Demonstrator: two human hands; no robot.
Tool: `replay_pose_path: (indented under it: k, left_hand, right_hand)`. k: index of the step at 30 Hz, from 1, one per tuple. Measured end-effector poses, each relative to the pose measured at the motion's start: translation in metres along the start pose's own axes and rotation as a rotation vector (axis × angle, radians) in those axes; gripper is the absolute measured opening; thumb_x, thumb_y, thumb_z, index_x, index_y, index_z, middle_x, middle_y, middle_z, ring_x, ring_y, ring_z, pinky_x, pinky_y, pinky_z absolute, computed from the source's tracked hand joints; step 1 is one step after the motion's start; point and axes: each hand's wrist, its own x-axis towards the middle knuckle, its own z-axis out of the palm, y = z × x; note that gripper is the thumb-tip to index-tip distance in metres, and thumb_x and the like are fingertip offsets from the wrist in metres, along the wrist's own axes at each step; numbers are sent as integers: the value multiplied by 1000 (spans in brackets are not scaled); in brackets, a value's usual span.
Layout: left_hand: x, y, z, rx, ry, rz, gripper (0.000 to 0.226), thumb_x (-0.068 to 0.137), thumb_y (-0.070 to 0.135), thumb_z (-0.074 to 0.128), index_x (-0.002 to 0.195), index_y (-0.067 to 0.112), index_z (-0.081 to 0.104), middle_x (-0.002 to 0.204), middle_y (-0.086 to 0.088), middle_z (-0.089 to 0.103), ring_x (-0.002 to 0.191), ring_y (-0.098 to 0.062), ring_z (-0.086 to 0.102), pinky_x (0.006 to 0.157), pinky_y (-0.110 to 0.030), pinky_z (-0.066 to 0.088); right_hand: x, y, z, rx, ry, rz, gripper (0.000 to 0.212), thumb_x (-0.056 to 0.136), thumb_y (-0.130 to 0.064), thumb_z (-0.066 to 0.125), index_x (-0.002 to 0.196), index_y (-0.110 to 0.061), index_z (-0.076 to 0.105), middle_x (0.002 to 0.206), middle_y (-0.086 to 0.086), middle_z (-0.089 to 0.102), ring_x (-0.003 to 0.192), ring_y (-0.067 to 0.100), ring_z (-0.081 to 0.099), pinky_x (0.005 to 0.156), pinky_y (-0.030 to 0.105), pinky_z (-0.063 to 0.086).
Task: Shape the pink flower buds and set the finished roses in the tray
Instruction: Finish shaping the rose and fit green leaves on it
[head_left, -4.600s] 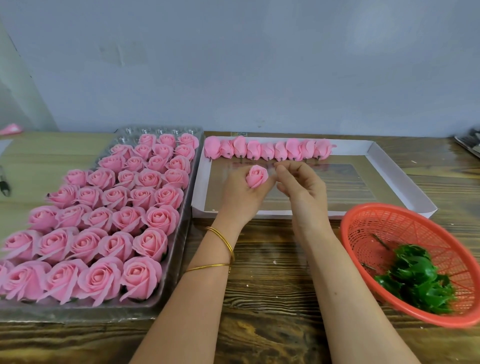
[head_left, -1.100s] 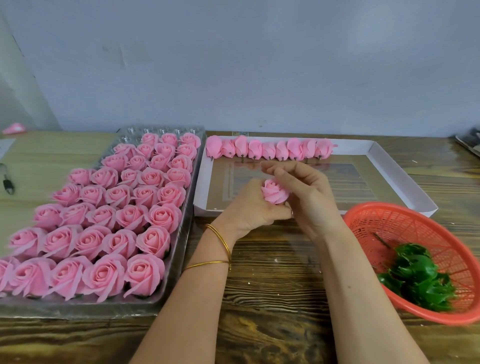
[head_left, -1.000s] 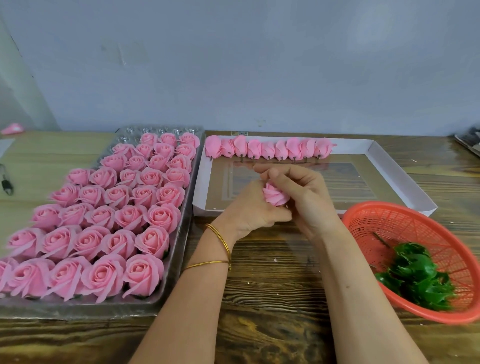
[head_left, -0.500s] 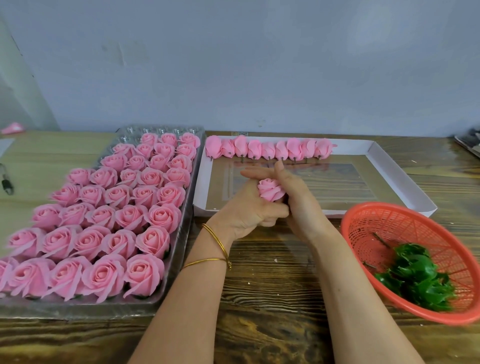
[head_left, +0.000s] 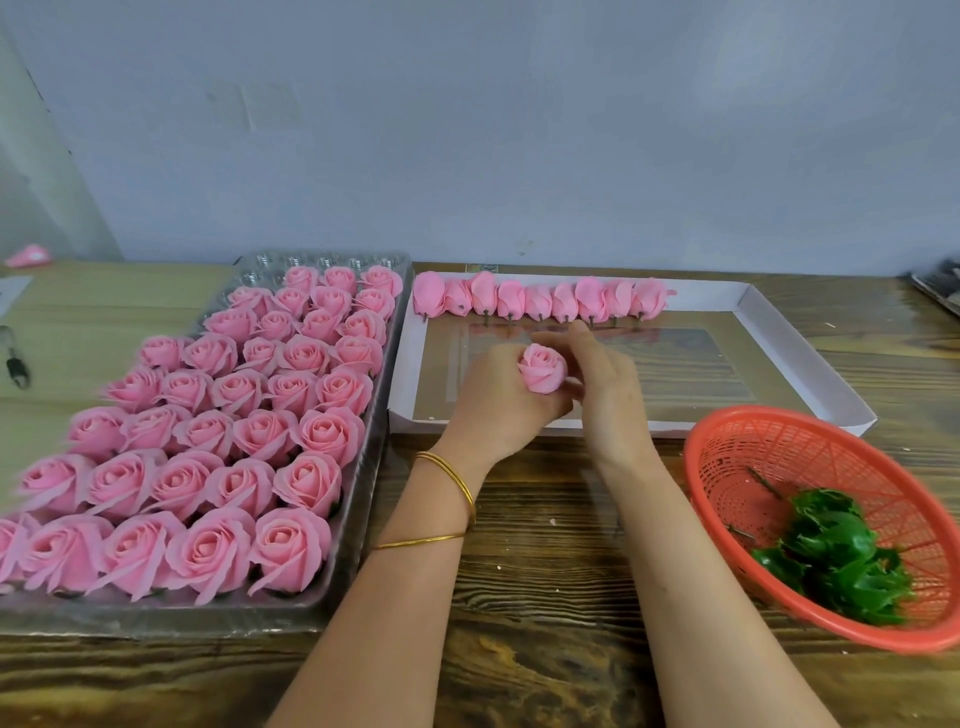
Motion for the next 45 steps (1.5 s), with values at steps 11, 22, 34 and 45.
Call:
replay_pose_path:
  k: [11, 22, 34, 45]
  left_hand:
    - [4, -3, 3, 377, 133, 30, 26, 92, 11, 54, 67, 14, 56, 64, 4, 52, 64, -15, 49, 52, -22, 29]
    - [5, -10, 7, 359, 174, 83, 16, 95, 19, 58, 80, 14, 63, 75, 7, 50, 72, -7, 44, 62, -10, 31]
    - [2, -5, 8, 303, 265, 74, 37, 94, 17, 54, 59, 27, 44, 58, 16, 44, 56, -1, 42, 51, -8, 34]
    - [1, -3, 9, 231, 305, 71, 47, 88, 7, 57, 53, 32, 39, 53, 13, 41, 52, 1, 38, 56, -3, 37]
  right_hand:
    - [-5, 9, 17, -298, 55, -200, 45, 96, -37, 44, 57, -15, 44, 53, -11, 45, 54, 2, 41, 53, 23, 31]
    - [-4, 10, 21, -343, 63, -242, 36, 88, -29, 48, 54, -28, 37, 47, -16, 44, 50, 3, 42, 48, 15, 28]
    - [-6, 5, 19, -58, -121, -47, 37, 89, -38, 55, 69, -7, 50, 64, -4, 49, 66, 11, 47, 63, 32, 38]
    - [-5, 0, 7, 66, -284, 111, 24, 79, -36, 70, 98, -21, 71, 95, 0, 76, 97, 15, 70, 78, 27, 56]
